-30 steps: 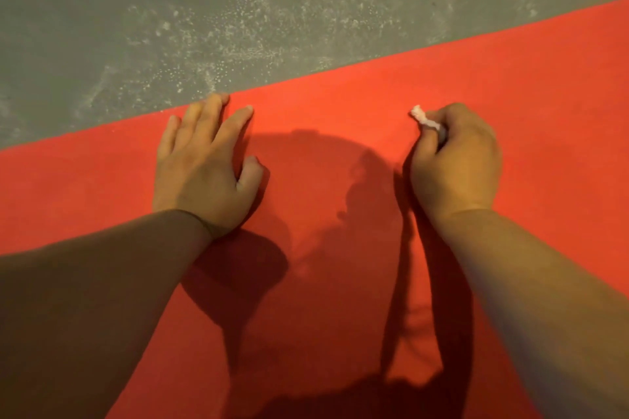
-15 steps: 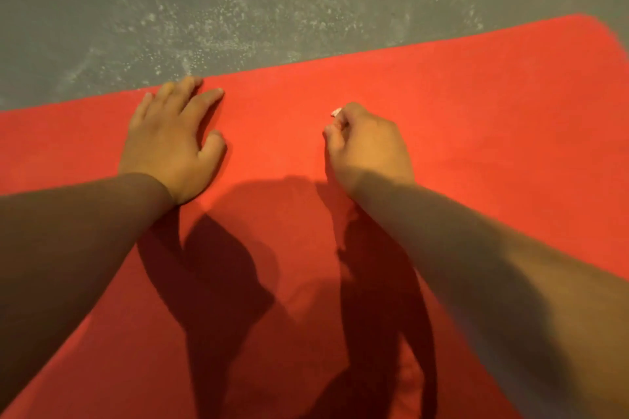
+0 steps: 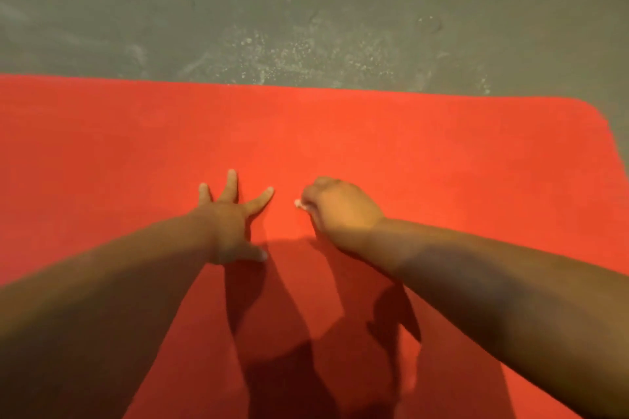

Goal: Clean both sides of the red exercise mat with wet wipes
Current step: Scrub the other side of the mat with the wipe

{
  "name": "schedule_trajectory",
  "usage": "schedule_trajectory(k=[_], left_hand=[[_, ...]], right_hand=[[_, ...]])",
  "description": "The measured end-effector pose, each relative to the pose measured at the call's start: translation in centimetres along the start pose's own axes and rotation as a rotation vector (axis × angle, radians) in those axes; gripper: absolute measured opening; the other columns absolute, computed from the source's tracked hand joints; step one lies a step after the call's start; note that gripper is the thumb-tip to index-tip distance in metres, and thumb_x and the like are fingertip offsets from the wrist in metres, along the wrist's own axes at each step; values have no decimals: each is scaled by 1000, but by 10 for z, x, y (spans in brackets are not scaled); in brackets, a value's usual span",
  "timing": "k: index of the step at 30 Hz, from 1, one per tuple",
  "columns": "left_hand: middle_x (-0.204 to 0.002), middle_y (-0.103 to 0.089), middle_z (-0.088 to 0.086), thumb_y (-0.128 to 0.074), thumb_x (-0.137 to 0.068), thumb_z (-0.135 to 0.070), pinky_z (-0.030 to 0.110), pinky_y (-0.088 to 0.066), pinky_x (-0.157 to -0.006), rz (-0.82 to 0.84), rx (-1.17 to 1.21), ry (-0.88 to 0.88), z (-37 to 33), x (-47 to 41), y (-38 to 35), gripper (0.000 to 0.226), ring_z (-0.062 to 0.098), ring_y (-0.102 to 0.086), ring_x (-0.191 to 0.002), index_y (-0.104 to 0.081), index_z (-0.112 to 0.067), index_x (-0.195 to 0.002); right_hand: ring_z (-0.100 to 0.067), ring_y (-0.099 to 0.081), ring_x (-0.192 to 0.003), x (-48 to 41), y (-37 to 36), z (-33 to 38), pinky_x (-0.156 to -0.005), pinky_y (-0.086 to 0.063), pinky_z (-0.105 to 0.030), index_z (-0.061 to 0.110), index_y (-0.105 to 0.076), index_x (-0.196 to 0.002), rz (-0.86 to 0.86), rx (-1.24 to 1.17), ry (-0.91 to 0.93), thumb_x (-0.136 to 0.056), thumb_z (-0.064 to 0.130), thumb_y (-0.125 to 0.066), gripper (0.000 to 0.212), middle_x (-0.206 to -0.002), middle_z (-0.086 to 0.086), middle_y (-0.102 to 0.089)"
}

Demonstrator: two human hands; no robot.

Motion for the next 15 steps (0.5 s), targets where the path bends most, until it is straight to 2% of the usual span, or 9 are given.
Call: schedule_trajectory(k=[2, 3, 6, 7, 8, 10, 13, 15], left_hand=[[-152, 27, 25, -67, -78, -58, 51, -4, -116, 0, 27, 54, -4, 14, -5, 108, 52, 9, -140, 17, -47, -145], [-153, 26, 24, -69, -78, -56, 51, -6, -116, -12, 50, 67, -6, 16, -5, 108, 54, 6, -140, 16, -47, -145], [-155, 25, 17, -75, -74, -51, 52, -12, -115, -34, 95, 80, -3, 11, -6, 113, 56, 2, -139, 14, -51, -144], [-156, 25, 13, -77, -72, -49, 52, -14, -115, -41, 105, 89, 1, 7, -6, 116, 56, 1, -139, 14, -52, -144], [-157, 25, 10, -79, -70, -48, 53, -16, -114, -55, 114, 93, 4, 4, -6, 119, 55, 1, -140, 14, -52, -144], [-158, 23, 3, -85, -64, -44, 53, -19, -113, -71, 155, 114, 7, 3, -8, 128, 52, 1, -141, 14, -47, -146], [-159, 20, -3, -89, -56, -45, 53, -20, -113, -96, 188, 129, 13, 1, -8, 137, 49, 1, -142, 12, -43, -149], [-159, 21, -4, -89, -56, -46, 53, -20, -114, -102, 187, 120, 13, 1, -8, 137, 49, 1, -143, 12, -43, -149]], right_hand=[[-32, -58, -98, 11, 3, -9, -81, -42, -37, 12, -63, -100, 12, 48, 30, -93, 18, -50, 16, -102, -11, -59], [-33, -58, -98, 11, 12, -32, -80, -43, -37, 11, -64, -99, -52, 56, -56, -92, 17, -52, 16, -102, -13, -59], [-38, -59, -95, 16, 53, -128, -79, -44, -38, 4, -67, -98, -333, -23, -563, -89, 13, -55, 18, -103, -22, -62], [-38, -59, -95, 18, 57, -143, -80, -44, -38, 4, -68, -98, -399, -75, -670, -88, 11, -55, 18, -103, -23, -62], [-38, -59, -95, 13, 55, -138, -80, -43, -37, 4, -69, -98, -420, -80, -679, -88, 9, -54, 19, -104, -23, -63], [-35, -58, -98, -4, 31, -91, -82, -41, -36, 7, -70, -101, -370, -90, -518, -89, 10, -52, 21, -104, -17, -62], [-30, -53, -107, -13, -14, 6, -91, -36, -34, 10, -66, -110, -185, -152, -184, -94, 17, -47, 26, -111, -12, -58], [-29, -50, -110, -12, -18, 19, -95, -34, -34, 11, -64, -113, -129, -124, -65, -97, 22, -44, 28, -113, -11, -57]])
Point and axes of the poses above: each hand's wrist, its own x-axis away from the middle knuckle, its own y-axis out of the back of the hand, z = x × y, the point moved 7 cm from there along -x, towards the middle knuckle
